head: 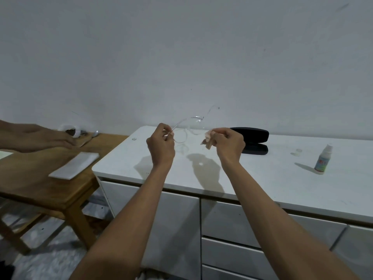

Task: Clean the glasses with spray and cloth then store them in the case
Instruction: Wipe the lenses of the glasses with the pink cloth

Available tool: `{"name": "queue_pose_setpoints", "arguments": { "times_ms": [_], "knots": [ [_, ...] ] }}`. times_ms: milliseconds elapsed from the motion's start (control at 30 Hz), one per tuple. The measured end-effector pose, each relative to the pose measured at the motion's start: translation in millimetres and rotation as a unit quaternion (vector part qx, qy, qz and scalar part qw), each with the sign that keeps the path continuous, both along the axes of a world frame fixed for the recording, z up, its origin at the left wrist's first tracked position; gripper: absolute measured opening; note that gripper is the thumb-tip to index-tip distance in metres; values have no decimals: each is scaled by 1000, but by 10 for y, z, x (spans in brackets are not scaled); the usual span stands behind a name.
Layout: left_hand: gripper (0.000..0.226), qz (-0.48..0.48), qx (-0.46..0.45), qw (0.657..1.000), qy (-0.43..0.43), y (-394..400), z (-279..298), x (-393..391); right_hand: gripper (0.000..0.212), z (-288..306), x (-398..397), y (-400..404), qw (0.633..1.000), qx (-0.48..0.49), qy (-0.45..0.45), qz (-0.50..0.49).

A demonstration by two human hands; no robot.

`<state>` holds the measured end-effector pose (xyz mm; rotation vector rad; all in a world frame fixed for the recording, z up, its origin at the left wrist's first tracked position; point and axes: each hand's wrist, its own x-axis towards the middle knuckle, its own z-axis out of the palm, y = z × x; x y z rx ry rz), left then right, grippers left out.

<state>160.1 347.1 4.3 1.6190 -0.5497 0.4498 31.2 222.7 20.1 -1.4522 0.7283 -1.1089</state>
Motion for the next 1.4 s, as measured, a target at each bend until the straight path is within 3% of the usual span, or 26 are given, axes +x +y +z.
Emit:
{"name": "queue_pose_setpoints", "arguments": {
  "times_ms": [133, 333, 500, 767, 1067, 1233, 1400],
  "knots": [
    [34, 29, 37, 999, -9, 161, -135, 210, 14, -43, -145, -207, 999, 24, -6, -39],
    [30, 70, 116, 990, -29, 365, -321, 525, 50, -94, -183, -439, 999, 29, 16, -33],
    [30, 92, 169, 980, -46, 414, -444, 677, 13, -33, -137, -445, 998, -8, 44, 54],
    [29, 84, 243, 964, -74, 417, -499, 741, 13, -25, 15, -453, 990, -35, 89, 101],
    [32, 35, 365, 920, -139, 573, -461, 751, 11, 107, -34, -462, 982, -14, 137, 126],
    [60, 36, 362, 914, -181, 631, -329, 684, 9, 151, -74, -558, 981, -10, 160, 112],
    [38, 35, 280, 916, -285, 328, 93, 375, 10, 276, -186, -492, 982, -20, 146, 118]
  ]
}}
